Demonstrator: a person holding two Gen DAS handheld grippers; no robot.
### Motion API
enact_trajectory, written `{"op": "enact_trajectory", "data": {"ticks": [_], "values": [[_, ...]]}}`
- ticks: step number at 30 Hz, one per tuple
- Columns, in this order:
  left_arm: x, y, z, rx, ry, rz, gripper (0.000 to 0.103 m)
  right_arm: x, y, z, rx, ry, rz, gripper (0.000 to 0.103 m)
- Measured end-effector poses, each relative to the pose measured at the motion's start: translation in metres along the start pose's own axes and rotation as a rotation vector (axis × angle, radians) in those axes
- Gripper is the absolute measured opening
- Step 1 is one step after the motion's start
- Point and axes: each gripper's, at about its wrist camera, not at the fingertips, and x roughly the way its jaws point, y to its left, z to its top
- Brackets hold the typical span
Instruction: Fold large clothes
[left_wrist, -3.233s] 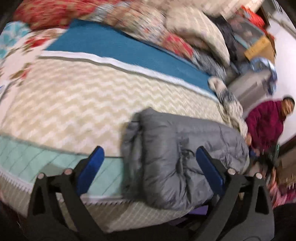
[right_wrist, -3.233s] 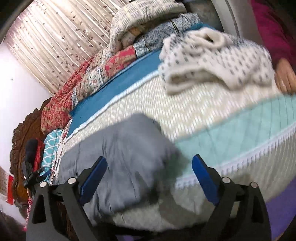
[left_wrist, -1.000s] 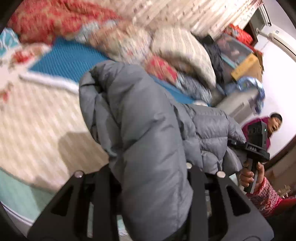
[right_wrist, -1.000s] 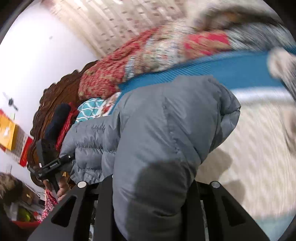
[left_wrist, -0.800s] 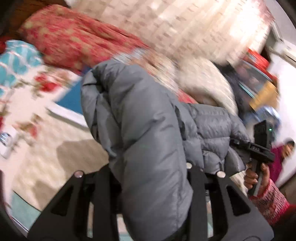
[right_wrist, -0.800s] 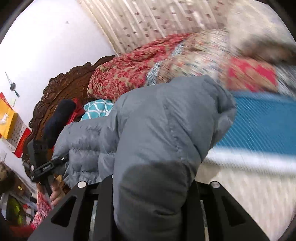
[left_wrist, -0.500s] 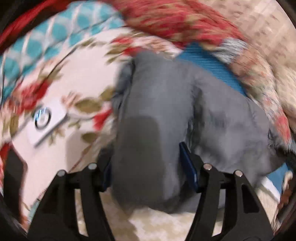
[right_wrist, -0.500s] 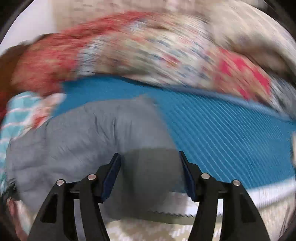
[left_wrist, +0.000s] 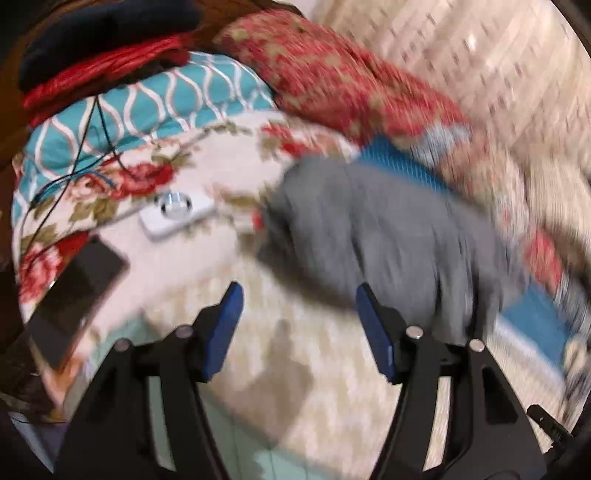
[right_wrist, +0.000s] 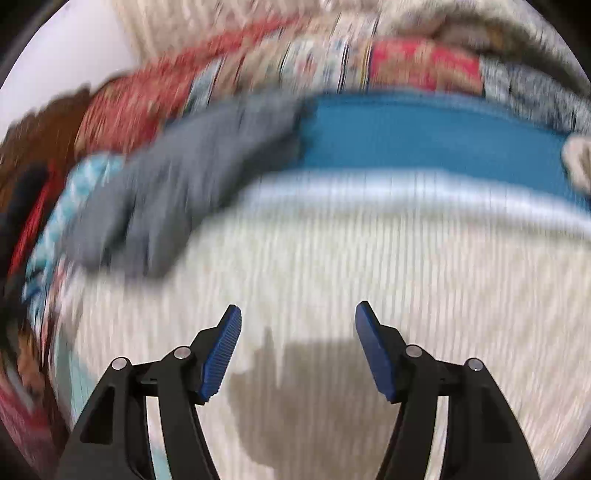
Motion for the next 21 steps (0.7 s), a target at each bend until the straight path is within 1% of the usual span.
{"op": "enact_trajectory", "data": {"ticks": [1,2,5,7,8,9,10,11,13,14,18,20,21], "values": [[-0.007,-0.011,-0.016,0.027,0.025,-0.018,0.061,-0.004,-0.001,-0.022,0.001,0.018,0.002,0.067],[-0.015,-0.029,-0.037,0.082,0.060,-0.049,0.061,-0.010,-0.002,-0.042,0.011,0.031,0.005,0.067],[-0.041,-0.071,-0.084,0.217,0.097,-0.073,0.061,-0.029,-0.001,-0.087,0.063,0.070,0.019,0.067],[-0.061,-0.096,-0.109,0.286,0.107,-0.072,0.061,-0.047,0.009,-0.107,0.036,0.079,0.004,0.067],[-0.068,-0.106,-0.118,0.314,0.114,-0.065,0.064,-0.053,0.012,-0.111,0.022,0.079,-0.005,0.067],[-0.078,-0.118,-0.128,0.350,0.120,-0.050,0.069,-0.062,0.016,-0.117,0.011,0.077,-0.010,0.067],[-0.086,-0.126,-0.135,0.368,0.116,-0.037,0.077,-0.069,0.019,-0.122,0.007,0.079,-0.006,0.068],[-0.096,-0.132,-0.141,0.379,0.101,-0.031,0.080,-0.074,0.020,-0.126,0.008,0.079,0.001,0.068],[-0.119,-0.144,-0.152,0.396,0.053,-0.032,0.083,-0.089,0.021,-0.133,0.014,0.053,0.014,0.068],[-0.127,-0.149,-0.157,0.407,0.045,-0.037,0.085,-0.096,0.021,-0.136,0.016,0.037,0.011,0.068],[-0.147,-0.165,-0.171,0.438,0.049,-0.060,0.086,-0.121,0.019,-0.150,0.022,-0.006,0.009,0.070],[-0.154,-0.171,-0.178,0.445,0.049,-0.078,0.087,-0.129,0.015,-0.161,0.023,-0.004,0.007,0.073],[-0.158,-0.173,-0.183,0.445,0.042,-0.083,0.089,-0.131,0.013,-0.164,0.025,0.002,0.006,0.073]]}}
